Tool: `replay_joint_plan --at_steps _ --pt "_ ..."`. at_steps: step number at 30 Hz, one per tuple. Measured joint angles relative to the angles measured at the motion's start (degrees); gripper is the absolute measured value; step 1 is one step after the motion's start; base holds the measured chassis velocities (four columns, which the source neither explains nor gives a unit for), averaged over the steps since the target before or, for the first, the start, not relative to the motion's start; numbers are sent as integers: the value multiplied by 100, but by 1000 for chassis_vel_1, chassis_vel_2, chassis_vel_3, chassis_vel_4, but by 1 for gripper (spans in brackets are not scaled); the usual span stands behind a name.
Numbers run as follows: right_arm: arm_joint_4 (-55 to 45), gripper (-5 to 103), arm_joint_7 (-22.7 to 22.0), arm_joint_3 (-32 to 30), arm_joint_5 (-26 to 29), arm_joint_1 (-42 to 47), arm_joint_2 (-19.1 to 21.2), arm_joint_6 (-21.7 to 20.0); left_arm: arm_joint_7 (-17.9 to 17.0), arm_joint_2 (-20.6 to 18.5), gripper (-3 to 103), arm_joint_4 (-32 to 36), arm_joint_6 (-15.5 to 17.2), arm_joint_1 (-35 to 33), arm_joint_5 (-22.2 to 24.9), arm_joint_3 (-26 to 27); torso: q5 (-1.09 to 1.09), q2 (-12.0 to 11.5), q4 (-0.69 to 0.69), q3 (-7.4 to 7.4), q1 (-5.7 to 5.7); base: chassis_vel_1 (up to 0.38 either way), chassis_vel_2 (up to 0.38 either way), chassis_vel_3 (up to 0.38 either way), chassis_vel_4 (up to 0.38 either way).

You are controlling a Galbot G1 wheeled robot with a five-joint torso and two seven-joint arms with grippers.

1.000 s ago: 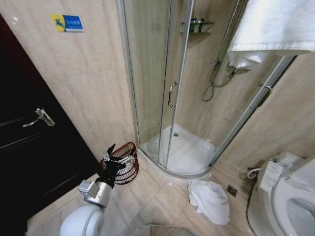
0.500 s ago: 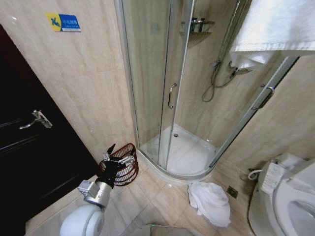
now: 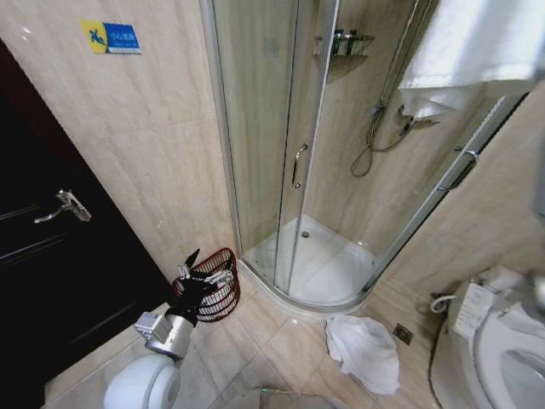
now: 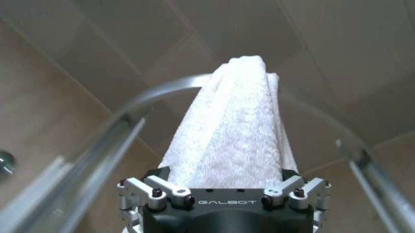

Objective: Discard the used towel into the hamper.

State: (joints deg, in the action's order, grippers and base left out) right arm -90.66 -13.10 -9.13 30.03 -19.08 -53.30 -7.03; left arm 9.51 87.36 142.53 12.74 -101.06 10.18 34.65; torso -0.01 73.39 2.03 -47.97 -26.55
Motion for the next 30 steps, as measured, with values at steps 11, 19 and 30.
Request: replay_joint_plan --at_steps 11,19,30 --pt "634 100 152 -299 -2049 1 -280 225 1 0 100 0 0 0 0 0 1 0 -2 1 1 0 0 0 0" --pt "907 100 299 -545 -1793 -30 -189 252 1 0 100 0 0 0 0 0 3 0 -3 1 1 0 0 0 0" --pt "393 80 363 -386 -80 41 -52 -280 1 0 100 0 0 0 0 0 0 0 0 1 1 0 0 0 0"
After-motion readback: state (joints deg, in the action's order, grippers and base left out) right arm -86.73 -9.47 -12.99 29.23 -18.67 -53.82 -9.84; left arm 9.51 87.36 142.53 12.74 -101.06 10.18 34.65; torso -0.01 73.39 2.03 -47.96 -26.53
